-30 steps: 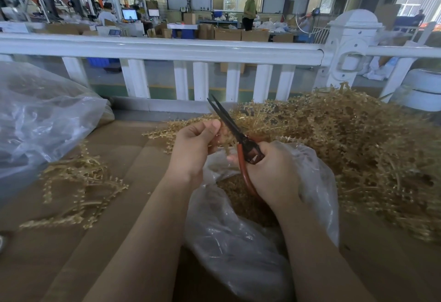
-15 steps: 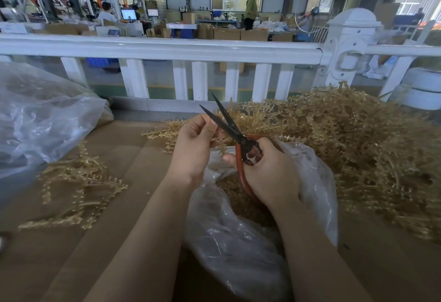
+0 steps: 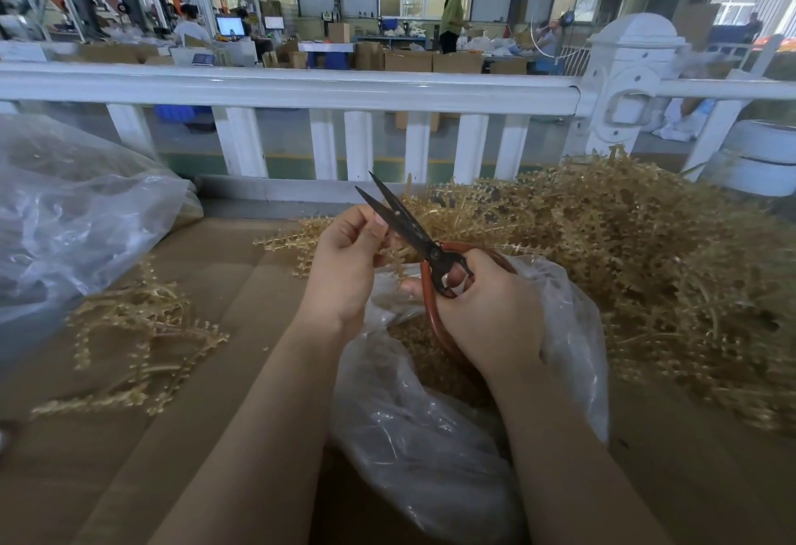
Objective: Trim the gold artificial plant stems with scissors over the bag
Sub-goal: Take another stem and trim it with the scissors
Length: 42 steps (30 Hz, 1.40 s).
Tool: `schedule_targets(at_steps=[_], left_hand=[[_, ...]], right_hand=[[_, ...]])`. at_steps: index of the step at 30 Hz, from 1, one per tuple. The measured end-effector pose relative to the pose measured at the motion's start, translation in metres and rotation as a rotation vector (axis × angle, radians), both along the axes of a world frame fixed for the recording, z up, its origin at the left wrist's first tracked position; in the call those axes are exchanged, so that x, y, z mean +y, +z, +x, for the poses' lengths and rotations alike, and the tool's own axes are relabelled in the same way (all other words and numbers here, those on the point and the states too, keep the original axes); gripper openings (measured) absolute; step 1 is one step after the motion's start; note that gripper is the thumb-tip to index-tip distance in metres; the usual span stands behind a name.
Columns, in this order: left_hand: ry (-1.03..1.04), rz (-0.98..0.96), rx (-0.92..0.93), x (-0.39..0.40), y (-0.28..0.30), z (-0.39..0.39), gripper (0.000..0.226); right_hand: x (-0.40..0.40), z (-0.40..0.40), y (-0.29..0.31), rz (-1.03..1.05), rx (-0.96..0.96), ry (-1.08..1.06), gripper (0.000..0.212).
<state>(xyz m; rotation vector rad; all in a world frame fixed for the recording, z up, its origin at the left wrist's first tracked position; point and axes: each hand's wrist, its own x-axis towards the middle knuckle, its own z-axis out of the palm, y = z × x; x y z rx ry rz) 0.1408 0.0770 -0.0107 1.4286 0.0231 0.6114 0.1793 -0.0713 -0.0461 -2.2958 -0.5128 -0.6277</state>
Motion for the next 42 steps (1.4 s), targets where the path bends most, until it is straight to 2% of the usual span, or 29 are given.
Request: schedule_targets(at_steps=[11,15,18,22,30,35,42], left_hand=[[0.012,-0.024,0.022,0.001,0.000,0.000,0.022],[0.022,-0.121,0.057,0.002,-0.002,0.002,0.024],[0.020,-0.127,0.048,0.000,-0.003,0.004,0.023],[0.052,-0.073,0.035,-0.001,-0.005,0.006,0.023],[0.033,-0.019,0.054,0.004,-0.006,0.006,0.015],[0.045,0.087,0.057,0.004,-0.007,0.005,0.017],[-0.023,0.278,0.220,0.012,-0.001,-0.002,0.022]], right_hand=[[0.000,-0.001,0.000,0.059,0.015,0.048,0.054],[0.001,-0.001,0.001,0.256,0.150,0.198,0.044],[0.001,-0.002,0.005,0.324,0.243,0.285,0.039],[0.003,0.000,0.006,0.378,0.395,0.379,0.021],[0.002,0.004,0.009,0.592,0.498,0.370,0.011],[-0.001,0.003,0.010,0.639,0.456,0.421,0.030],[-0.001,0.009,0.004,0.783,0.443,0.441,0.023]])
